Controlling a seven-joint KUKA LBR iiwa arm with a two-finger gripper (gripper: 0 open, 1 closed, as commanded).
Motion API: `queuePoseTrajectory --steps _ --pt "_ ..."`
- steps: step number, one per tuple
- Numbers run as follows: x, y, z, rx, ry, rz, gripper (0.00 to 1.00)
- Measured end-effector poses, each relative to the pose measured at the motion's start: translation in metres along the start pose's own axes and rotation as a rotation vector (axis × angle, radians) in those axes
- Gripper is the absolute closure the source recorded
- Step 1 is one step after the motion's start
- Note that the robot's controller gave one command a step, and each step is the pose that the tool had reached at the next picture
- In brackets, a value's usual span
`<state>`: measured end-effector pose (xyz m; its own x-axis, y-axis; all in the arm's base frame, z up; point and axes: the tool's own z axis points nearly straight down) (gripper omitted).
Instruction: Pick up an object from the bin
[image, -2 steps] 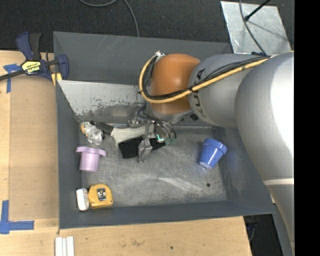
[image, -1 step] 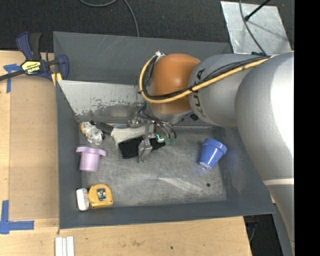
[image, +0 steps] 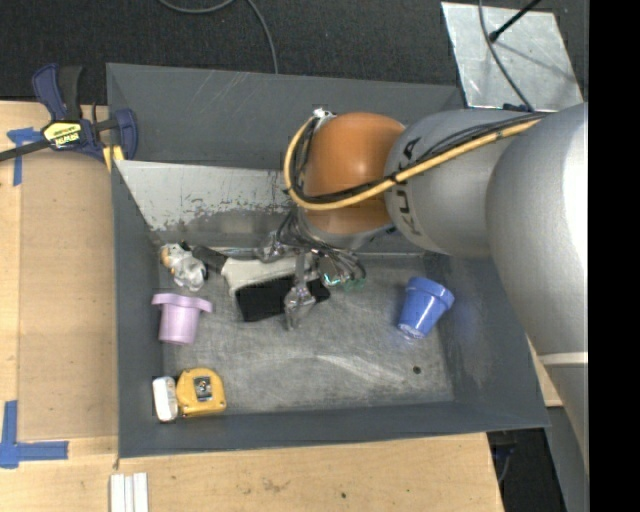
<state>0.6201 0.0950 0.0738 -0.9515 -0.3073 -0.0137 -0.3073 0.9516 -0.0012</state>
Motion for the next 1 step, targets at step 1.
queuePoseTrajectory --steps 1 --pt "0.0127 -0.0073 -0.0001 -0.001 0.001 -0.226 0.00"
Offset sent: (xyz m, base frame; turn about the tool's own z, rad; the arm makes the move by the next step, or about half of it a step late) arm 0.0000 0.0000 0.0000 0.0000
